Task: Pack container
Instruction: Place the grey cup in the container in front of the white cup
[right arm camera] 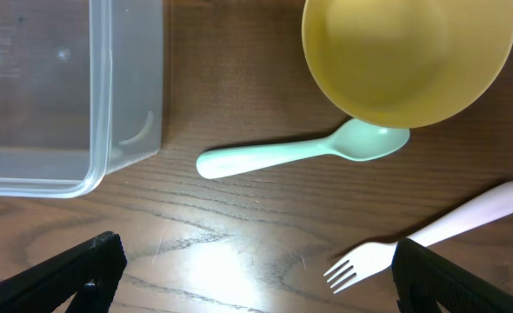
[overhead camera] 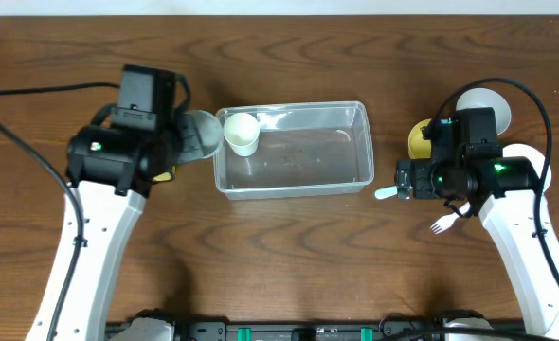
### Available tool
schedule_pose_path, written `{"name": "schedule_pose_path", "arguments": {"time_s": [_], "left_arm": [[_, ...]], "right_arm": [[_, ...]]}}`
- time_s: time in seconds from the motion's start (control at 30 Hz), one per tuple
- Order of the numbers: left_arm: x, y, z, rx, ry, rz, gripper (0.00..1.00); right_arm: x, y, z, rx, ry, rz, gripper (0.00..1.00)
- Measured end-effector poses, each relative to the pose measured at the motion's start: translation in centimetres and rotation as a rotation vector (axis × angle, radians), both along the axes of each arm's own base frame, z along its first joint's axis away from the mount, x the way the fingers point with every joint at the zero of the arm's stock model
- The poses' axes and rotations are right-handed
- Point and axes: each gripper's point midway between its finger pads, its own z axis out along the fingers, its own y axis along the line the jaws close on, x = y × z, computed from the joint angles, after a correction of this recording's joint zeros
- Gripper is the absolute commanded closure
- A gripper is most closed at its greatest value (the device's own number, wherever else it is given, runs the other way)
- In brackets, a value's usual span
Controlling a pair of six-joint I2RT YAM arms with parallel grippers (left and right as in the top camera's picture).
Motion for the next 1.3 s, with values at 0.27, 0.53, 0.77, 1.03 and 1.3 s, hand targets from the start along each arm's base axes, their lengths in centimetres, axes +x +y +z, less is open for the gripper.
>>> {"name": "schedule_pose_path", "arguments": {"time_s": [0.27,0.53,0.77,1.03,1.3], "left_arm": [[0.4,-3.0,-5.9,0.046,0.215,-0.098,0.94],[0.8,-3.5,-10.8,0.081,0.373,-0.108,0.94],[1.0,-3.6,-14.0,0.106,0.464,-0.111,0.94],[1.2,-3.8,-14.4,0.103,0.464,-0.124,0.67],[1.2,-3.9,-14.5,0.104,0.465,-0.134,0.61]], "right_arm": [[0.0,0.0,0.0,0.000,0.000,0.000,0.01],[0.0,0.0,0.0,0.000,0.000,0.000,0.01],[0.0,0.0,0.0,0.000,0.000,0.000,0.01],[0.0,0.0,0.0,0.000,0.000,0.000,0.01],[0.0,0.0,0.0,0.000,0.002,0.000,0.01]]}}
